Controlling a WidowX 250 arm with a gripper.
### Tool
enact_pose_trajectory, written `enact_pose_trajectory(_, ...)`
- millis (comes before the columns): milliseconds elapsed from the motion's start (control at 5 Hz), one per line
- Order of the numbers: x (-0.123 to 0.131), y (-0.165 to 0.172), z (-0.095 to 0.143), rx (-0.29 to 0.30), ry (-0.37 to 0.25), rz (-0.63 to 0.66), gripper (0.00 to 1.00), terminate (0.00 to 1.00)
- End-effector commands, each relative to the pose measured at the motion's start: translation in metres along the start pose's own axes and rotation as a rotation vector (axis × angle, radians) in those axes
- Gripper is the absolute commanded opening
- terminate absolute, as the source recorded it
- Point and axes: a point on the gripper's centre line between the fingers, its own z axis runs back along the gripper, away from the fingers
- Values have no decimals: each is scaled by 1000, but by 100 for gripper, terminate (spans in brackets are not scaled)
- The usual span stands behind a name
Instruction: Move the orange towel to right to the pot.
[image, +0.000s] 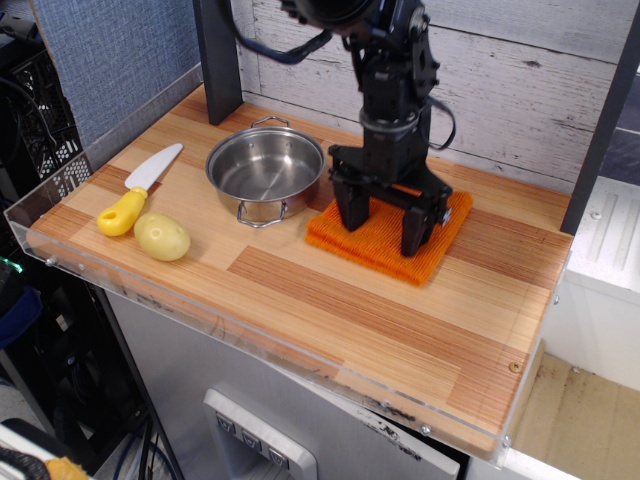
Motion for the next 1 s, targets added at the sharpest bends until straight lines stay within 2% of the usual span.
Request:
enact_pose_trajectory(0,25,4,-10,-29,-2,-13,100,0)
enact_pose_trajectory(200,26,3,-5,-33,-13,-9,100,0)
enact_pose_trajectory(400,23,0,11,-27,-42,-14,100,0)
enact_pose_trajectory(600,26,-3,48,-13,-113,-12,100,0)
enact_pose_trajectory(800,40,3,96,-38,-202,16,100,0)
